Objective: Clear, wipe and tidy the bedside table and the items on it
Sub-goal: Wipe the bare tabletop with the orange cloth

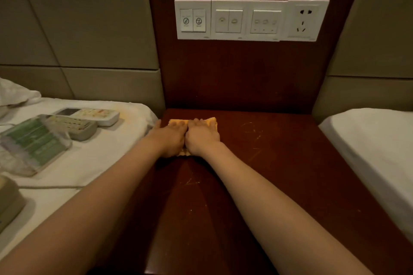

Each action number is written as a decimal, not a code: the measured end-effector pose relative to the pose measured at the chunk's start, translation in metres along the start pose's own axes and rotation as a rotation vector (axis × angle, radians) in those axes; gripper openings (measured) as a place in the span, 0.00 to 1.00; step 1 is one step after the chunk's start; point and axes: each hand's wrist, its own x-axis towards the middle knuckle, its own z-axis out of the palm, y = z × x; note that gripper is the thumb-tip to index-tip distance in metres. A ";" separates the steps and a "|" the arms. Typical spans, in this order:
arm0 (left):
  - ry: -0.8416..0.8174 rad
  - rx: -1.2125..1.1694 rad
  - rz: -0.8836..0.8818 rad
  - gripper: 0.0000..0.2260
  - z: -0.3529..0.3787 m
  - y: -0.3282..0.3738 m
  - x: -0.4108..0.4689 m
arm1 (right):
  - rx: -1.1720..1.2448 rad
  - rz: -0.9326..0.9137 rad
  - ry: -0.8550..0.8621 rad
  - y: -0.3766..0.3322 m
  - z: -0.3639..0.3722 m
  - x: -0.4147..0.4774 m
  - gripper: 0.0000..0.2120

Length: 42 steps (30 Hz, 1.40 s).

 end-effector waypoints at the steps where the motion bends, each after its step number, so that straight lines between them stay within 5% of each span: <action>1: 0.000 0.010 -0.015 0.28 -0.002 -0.003 0.002 | 0.006 -0.014 -0.006 0.000 0.000 0.005 0.31; 24: -0.073 -0.012 -0.166 0.30 -0.009 -0.022 0.057 | -0.005 -0.049 -0.083 0.007 -0.013 0.058 0.29; 42: -0.094 -0.033 -0.014 0.25 -0.025 0.112 0.077 | 0.037 0.144 -0.062 0.130 -0.030 0.001 0.26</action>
